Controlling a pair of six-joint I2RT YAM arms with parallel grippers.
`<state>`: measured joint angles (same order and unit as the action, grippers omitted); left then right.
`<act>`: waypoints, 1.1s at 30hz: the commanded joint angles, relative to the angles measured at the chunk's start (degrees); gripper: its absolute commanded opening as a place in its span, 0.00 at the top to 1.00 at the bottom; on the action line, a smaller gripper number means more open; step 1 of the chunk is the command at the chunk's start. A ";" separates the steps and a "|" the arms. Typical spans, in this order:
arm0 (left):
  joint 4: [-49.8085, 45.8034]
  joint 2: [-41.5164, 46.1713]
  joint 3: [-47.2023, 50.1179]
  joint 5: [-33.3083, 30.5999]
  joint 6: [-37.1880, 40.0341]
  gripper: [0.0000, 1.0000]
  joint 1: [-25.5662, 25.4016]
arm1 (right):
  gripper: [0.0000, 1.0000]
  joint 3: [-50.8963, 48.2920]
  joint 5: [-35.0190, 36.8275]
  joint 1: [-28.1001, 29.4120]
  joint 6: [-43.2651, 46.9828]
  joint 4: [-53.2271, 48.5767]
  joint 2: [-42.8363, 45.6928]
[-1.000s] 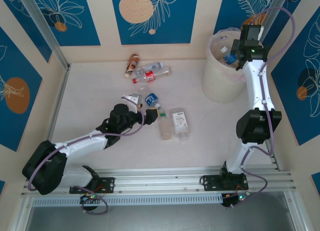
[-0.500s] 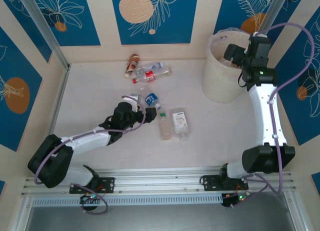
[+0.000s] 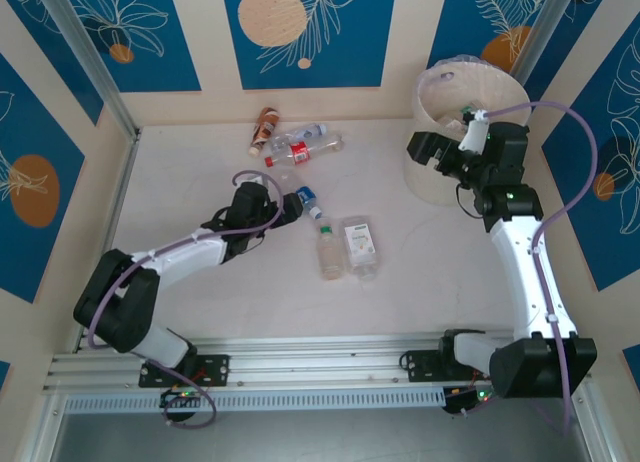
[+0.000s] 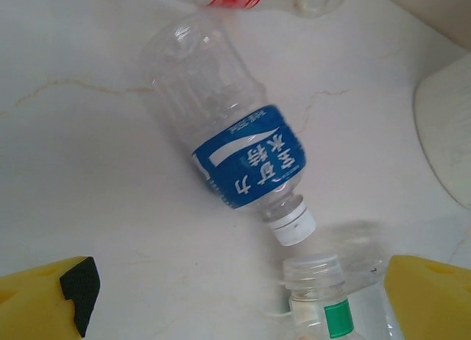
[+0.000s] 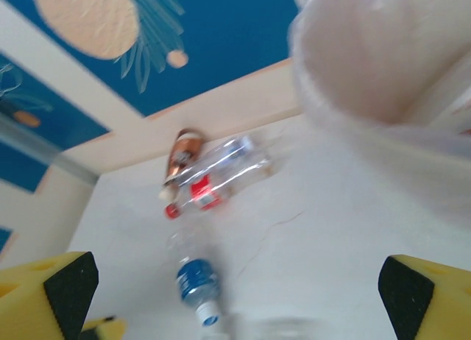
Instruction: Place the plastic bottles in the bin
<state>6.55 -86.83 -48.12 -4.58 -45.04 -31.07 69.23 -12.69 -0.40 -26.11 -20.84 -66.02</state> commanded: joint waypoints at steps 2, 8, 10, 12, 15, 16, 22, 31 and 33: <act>-8.74 -2.95 -4.66 -1.77 -7.01 0.00 0.51 | 0.00 -3.44 -6.12 1.99 0.36 2.37 4.00; -19.80 -8.28 -12.95 -3.33 -10.79 0.00 -0.57 | 0.00 -8.42 -3.55 3.39 -1.39 3.08 5.46; -21.83 -10.01 -15.39 -4.64 -11.28 0.00 -1.15 | 0.00 -8.93 -2.66 3.39 -1.75 3.19 5.55; -23.97 -12.09 -18.44 -6.01 -11.74 0.00 -1.91 | 0.00 -8.94 -2.11 3.36 -1.75 3.26 5.55; -27.17 -15.68 -23.81 -8.00 -11.95 0.00 -3.38 | 0.00 -8.72 -1.21 3.37 -1.67 3.04 5.54; -28.11 -16.80 -25.46 -8.60 -12.13 0.00 -3.70 | 0.00 -8.62 -0.95 3.36 -1.60 2.85 5.55; -35.57 -24.53 -34.63 -13.13 -17.15 0.00 -4.49 | 0.00 -8.41 -0.39 3.34 -1.34 1.44 6.05; -38.15 -33.64 -45.55 -13.72 -15.32 0.00 -7.05 | 0.00 -8.76 0.56 3.48 -1.58 0.80 6.69; -38.69 -35.56 -46.99 -15.04 -16.07 0.00 -7.27 | 0.00 -8.68 0.72 3.48 -1.52 0.52 6.69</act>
<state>-28.49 -120.25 -92.23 -16.51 -60.55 -37.26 60.55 -12.40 2.68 -27.24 -19.33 -60.49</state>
